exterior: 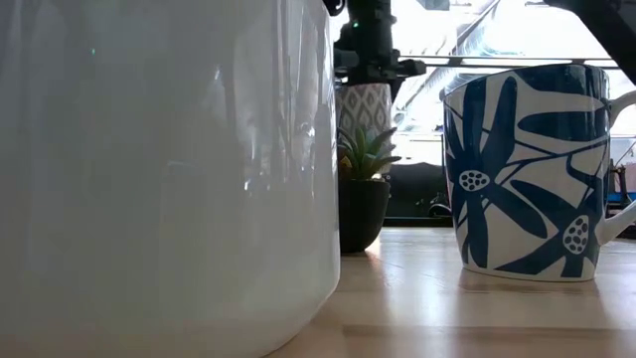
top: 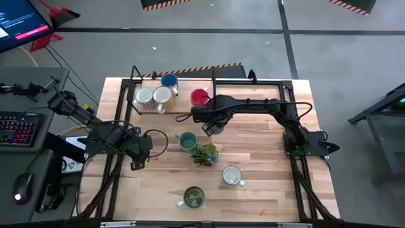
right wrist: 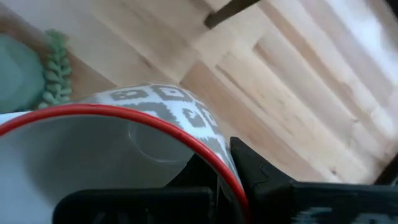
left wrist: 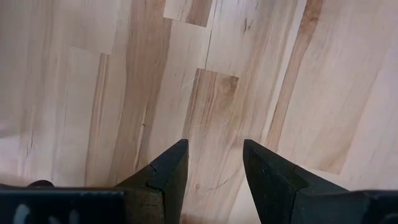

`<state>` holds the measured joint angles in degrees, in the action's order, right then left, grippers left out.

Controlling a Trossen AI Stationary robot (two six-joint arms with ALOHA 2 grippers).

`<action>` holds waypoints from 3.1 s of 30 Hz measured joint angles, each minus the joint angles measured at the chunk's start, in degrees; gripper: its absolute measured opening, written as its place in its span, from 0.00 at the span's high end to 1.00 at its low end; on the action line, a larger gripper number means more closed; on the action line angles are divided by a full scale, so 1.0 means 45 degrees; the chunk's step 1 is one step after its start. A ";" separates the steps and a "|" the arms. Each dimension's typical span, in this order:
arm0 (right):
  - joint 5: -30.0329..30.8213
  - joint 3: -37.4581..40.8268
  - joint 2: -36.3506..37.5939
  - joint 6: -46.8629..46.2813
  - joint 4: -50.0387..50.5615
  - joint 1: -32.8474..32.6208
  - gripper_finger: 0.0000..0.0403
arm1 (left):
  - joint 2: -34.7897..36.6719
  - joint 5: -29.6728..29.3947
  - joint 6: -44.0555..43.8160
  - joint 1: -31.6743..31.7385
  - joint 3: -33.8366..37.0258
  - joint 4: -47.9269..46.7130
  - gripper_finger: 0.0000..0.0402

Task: Place coffee mugs
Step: Put the gray patterned mug on the shelf, then put the light green mug on the shelf

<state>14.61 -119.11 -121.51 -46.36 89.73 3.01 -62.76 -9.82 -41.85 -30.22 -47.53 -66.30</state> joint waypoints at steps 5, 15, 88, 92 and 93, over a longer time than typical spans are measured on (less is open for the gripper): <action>0.0144 0.0000 0.0309 0.0858 0.0049 0.0119 1.00 | 0.0000 0.0000 -0.0005 0.0000 0.0000 -0.0006 0.64; -0.0614 0.1458 0.0489 0.1610 -0.1309 0.0599 1.00 | 0.0000 -0.0045 -0.0019 0.0000 0.0000 -0.0015 0.64; -0.1709 -0.0425 0.1033 0.1886 -0.1426 0.0115 0.61 | 0.0000 -0.0439 0.0005 0.0035 0.0000 0.0023 0.64; -0.1641 -0.1152 0.1030 0.2230 -0.0560 -0.0105 0.61 | 0.0000 -0.0572 -0.0095 0.0044 0.0000 0.0038 0.64; -0.1513 -0.1275 0.1034 0.2317 -0.0534 -0.0140 0.61 | 0.0000 -0.0568 -0.0157 0.0044 0.0000 0.0041 0.64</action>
<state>7.80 -124.85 -116.86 -35.93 87.33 2.37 -62.76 -12.38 -42.55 -30.02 -47.53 -66.11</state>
